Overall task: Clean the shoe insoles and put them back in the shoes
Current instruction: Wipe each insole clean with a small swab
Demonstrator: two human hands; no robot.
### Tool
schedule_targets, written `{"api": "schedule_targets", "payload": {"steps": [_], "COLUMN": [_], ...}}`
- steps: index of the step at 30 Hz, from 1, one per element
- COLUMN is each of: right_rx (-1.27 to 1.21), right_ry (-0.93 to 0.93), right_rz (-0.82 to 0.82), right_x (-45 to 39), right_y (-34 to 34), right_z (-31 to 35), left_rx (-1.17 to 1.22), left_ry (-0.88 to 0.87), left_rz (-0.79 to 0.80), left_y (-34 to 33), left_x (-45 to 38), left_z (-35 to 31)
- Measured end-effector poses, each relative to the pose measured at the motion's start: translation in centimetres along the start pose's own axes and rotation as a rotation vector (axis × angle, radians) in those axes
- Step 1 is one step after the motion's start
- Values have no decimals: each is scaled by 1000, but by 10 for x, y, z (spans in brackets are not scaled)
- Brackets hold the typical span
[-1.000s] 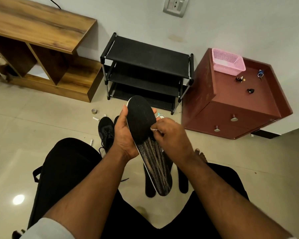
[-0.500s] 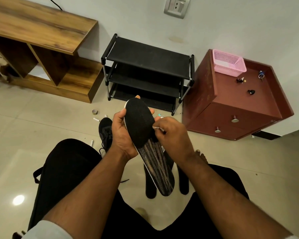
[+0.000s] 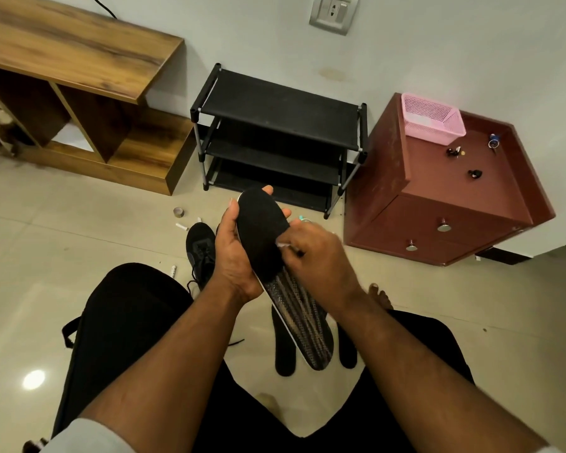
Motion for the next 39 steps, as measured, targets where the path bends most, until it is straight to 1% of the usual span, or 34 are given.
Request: {"api": "schedule_targets", "payload": {"steps": [3,6,9,12,14,16,19,21,22,24,26,28,30,35,39], "right_rx": [-37,-46,-50,-22,-14,-27,-55,-61,-68,-81,-54,-24,-12,-37,0], "right_ry": [103,139,45,-77,-94,-53,89,133,119,27,-73,-122,-105,37,-52], "right_rz": [9,-7,-12,-52,-66,-53,-16,-8,-11,-28,-60,-88,-106,-86,-109], "right_x": [8,6,0,-7,-9,-8,-1,2,1,-4,-11,-15,-16,-11,-14], "right_y": [-4,-2,4,9,10,8,0,-3,-2,1,7,11,13,9,14], "right_z": [33,38,11,-17,-20,-9,29,41,39,19,-4,-17,-13,18,-4], "left_rx": [42,70,82,94,90,81,62,60,65,69,67,77,83,38,62], "left_ry": [-2,-16,11,22,16,18,10,-4,-4,11,20,21,20,30,41], "left_rz": [-8,18,43,27,18,20,15,8,9,22,32,27,23,31,25], "left_y": [-1,-4,-6,-5,-3,-3,-1,0,0,-1,-2,0,1,3,5], "left_x": [2,2,3,2,1,1,1,0,0,0,1,1,0,-1,-2], "left_z": [-2,-4,-2,-1,-2,-2,-1,-2,-2,-2,-2,0,0,2,3]}}
Point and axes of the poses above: each hand's wrist, its own x-axis away from the middle knuckle, its own y-axis out of the back of the hand, z = x × y, the point moved 8 cm from there along -x, towards the middle knuckle, and after that the axes turned 13 degrees about x, right-handed, at the moved point
